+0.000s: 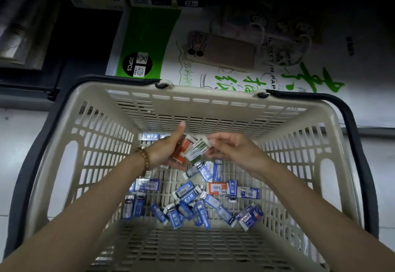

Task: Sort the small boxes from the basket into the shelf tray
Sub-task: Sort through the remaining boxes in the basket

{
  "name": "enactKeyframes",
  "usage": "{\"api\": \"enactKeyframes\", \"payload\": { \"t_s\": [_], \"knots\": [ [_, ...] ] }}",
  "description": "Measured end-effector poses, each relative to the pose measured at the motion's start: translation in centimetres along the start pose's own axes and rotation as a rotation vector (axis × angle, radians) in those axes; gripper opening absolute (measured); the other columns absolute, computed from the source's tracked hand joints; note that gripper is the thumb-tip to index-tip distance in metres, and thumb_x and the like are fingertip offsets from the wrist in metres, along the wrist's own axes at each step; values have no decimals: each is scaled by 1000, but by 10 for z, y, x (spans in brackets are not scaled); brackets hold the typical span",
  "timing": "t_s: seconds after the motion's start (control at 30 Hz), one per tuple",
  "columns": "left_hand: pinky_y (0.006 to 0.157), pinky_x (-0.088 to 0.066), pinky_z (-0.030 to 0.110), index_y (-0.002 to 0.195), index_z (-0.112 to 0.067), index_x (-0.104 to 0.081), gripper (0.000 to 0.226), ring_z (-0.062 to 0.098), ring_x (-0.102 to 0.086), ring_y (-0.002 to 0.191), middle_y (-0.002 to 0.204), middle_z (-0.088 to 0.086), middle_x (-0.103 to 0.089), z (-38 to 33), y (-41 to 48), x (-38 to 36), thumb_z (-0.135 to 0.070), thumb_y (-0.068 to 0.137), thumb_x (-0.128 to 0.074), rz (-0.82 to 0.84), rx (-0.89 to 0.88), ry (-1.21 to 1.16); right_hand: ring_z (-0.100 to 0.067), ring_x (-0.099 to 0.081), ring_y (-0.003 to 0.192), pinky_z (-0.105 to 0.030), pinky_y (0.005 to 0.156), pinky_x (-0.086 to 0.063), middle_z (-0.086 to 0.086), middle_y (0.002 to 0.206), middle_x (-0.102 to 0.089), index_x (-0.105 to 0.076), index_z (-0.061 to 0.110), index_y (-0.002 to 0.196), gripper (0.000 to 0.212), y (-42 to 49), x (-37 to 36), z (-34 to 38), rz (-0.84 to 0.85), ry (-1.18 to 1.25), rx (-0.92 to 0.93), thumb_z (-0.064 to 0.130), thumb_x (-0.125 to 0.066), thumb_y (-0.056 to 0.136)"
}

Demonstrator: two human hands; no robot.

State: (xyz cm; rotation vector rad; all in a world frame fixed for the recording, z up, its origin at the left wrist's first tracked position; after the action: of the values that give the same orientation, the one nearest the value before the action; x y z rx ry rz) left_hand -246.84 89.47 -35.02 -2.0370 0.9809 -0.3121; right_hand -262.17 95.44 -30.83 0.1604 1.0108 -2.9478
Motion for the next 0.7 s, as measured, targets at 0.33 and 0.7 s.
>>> {"api": "enactKeyframes", "payload": {
  "t_s": [0.33,0.7],
  "knots": [
    [76,-57,34,98,-9,-64,73,21,-70,79,81,9,-71,24,6,11,-70,68,-36,-75,63,-45,-17,-54,110,-31,97,-44,-4,129,-49,-53,15,131,44,16,9,-61,-88,-739,-110,29,-60,91],
    [57,-54,23,95,-15,-65,68,11,-69,65,68,0,-71,17,9,16,-71,67,-38,-147,3,-123,-12,-54,86,-25,70,-43,9,103,-45,-48,23,83,29,2,-14,-85,-30,-941,49,21,-76,77]
  ]
}}
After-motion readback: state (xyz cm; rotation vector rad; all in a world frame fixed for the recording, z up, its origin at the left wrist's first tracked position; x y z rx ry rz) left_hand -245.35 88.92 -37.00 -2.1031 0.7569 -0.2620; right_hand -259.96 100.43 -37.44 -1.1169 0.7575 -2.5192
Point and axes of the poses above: each hand's wrist, its own y-axis towards the middle knuckle, its own x-axis out of the back of the hand, z = x × y, the point moved 5 cm from there along y, towards the middle knuckle
